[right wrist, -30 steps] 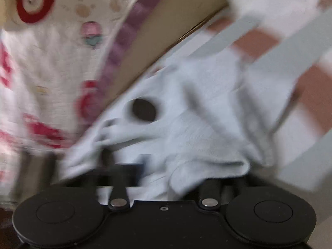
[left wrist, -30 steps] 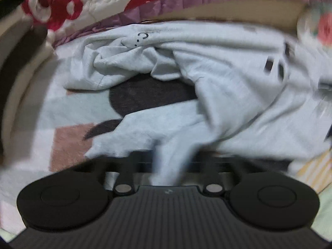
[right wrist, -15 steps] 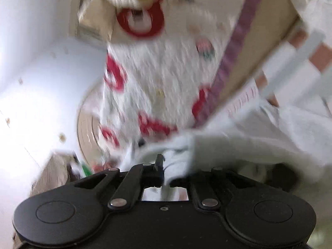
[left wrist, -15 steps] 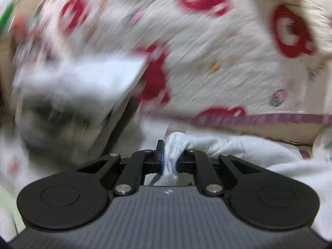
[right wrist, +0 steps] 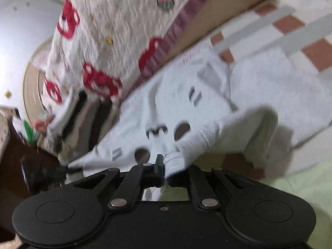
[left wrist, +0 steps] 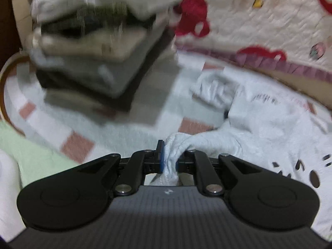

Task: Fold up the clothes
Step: 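Grasp the T-shirt hem with the left gripper while the right gripper grasps the hem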

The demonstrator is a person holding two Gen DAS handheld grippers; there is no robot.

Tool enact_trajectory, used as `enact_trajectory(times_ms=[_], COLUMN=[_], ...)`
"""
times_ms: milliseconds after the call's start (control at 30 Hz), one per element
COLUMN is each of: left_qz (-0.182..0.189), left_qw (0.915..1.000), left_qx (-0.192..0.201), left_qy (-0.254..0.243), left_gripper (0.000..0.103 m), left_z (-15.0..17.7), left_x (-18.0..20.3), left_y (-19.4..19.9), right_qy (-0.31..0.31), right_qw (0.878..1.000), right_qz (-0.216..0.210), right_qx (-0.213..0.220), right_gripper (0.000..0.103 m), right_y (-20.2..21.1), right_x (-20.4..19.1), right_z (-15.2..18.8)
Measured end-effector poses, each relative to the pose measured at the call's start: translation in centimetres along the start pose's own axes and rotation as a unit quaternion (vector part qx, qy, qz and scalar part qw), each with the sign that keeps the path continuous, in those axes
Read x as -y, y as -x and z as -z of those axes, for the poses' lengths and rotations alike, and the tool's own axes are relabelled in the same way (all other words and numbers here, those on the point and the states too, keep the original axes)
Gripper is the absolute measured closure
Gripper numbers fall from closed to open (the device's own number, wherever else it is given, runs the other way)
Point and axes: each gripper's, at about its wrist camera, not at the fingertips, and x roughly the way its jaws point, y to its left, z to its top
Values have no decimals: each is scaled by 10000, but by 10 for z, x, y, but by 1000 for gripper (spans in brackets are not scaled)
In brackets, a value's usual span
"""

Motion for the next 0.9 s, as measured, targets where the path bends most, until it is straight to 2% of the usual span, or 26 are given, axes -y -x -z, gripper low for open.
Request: enact_trajectory(times_ms=[67, 133, 200, 267, 367, 400, 467, 533, 567, 700, 767, 800, 900], left_qz=[178, 475, 320, 31, -162, -160, -157, -40, -26, -68, -72, -74, -79], left_qw=[9995, 9986, 9993, 9994, 9989, 9990, 9992, 9997, 9997, 9995, 9995, 9995, 9995], left_qx=[250, 142, -124, -339, -440, -412, -357, -181, -131, -112, -87, -74, -35], left_qy=[77, 161, 164, 92, 32, 37, 46, 131, 182, 275, 282, 286, 297], left_gripper=[94, 92, 90, 90, 90, 90, 90, 87, 85, 82, 82, 82, 83], left_z=[-14, -20, -14, -4, 9, 10, 12, 12, 12, 19, 25, 27, 36], left_x=[-10, -21, -26, -26, -25, -24, -22, -23, -24, -24, -23, -23, -21], left_y=[18, 20, 9, -5, -18, -20, -23, -20, -23, -38, -43, -45, -52], right_qy=[-263, -977, -1704, -1187, -657, -492, 159, 823, 1115, 1348, 1445, 1473, 1562], right_qw=[9983, 9912, 9771, 9919, 9975, 9984, 9980, 9908, 9830, 9653, 9533, 9496, 9468], right_qz=[-474, -877, -1270, -453, 84, 154, 609, 1074, 1447, 2215, 2641, 2759, 2801], right_qx=[202, 157, 99, -85, -258, -222, -75, 75, 182, 295, 238, 182, 270], right_gripper=[96, 97, 97, 96, 97, 97, 97, 97, 97, 96, 90, 86, 86], right_y=[11, 16, 21, 22, 21, 22, 21, 19, 16, 9, 0, -2, 4], right_x=[-5, 8, 21, 21, 16, 12, -3, -18, -25, -22, -23, -23, -28], right_z=[-4, 4, 12, 24, 38, 40, 33, 27, 19, -9, -15, -15, -5])
